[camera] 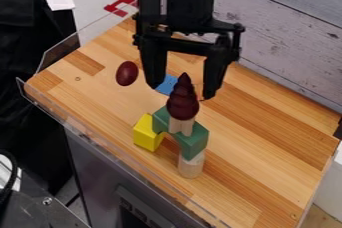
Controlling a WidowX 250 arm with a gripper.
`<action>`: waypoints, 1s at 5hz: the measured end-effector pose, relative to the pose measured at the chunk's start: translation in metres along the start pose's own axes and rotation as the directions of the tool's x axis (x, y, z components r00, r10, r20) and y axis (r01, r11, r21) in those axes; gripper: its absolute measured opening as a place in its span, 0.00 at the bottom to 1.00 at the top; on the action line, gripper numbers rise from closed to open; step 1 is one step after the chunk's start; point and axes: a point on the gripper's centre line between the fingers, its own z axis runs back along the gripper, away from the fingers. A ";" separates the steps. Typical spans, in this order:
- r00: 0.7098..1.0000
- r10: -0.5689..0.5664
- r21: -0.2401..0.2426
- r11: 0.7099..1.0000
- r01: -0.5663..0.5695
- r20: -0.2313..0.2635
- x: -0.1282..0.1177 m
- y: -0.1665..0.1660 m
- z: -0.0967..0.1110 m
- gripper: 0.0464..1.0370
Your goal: Put cone on plus
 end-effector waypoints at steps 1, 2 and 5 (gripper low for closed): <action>0.997 -0.017 0.008 1.000 0.016 0.078 0.003 -0.003 0.030 0.96; 0.985 -0.053 0.008 0.999 0.052 0.164 0.007 -0.008 0.059 0.96; 0.979 0.149 0.285 0.941 -0.184 0.139 0.040 0.046 0.018 0.96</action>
